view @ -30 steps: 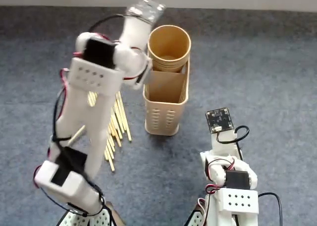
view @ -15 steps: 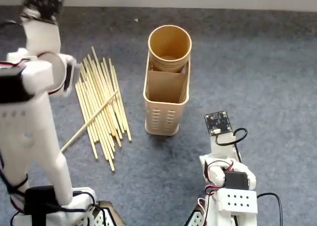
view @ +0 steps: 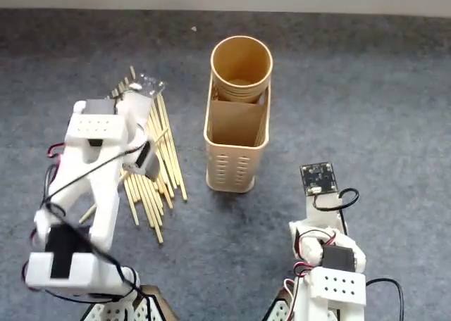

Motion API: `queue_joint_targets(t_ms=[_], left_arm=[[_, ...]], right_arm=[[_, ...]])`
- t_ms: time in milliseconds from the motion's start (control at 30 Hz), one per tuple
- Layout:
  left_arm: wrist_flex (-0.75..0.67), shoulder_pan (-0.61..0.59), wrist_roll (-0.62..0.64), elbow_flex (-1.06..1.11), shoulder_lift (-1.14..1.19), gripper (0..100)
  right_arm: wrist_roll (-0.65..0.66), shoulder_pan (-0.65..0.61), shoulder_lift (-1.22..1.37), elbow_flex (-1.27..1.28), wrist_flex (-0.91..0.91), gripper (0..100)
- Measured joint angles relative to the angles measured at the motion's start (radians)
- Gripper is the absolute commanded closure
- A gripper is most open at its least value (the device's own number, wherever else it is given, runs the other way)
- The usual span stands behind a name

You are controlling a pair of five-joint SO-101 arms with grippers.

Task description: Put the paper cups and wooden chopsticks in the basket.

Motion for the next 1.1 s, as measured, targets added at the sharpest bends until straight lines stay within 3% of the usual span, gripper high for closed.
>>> queue_joint_targets(t_ms=[200, 433, 600, 700, 933, 1100], left_arm=[[-0.14, -0.072, -0.089, -0.002, 0.115, 83], [-0.152, -0.104, -0.104, -0.074, 0.215, 84], [-0.152, -0.098, -0.106, -0.124, 0.276, 98], [-0.146, -0.098, -0.106, -0.169, 0.285, 98], [0.087, -0.097, -0.1, -0.407, 0.285, 98], [0.27, -0.051, -0.008, -0.701, 0.247, 98]], right_arm=[[0.0, 0.0, 0.0, 0.0, -0.008, 99.4], [0.0, 0.0, 0.0, 0.0, -0.008, 99.4], [0.0, 0.0, 0.0, 0.0, -0.008, 99.4], [0.0, 0.0, 0.0, 0.0, -0.008, 99.4], [0.0, 0.0, 0.0, 0.0, -0.008, 99.4], [0.0, 0.0, 0.0, 0.0, -0.008, 99.4]])
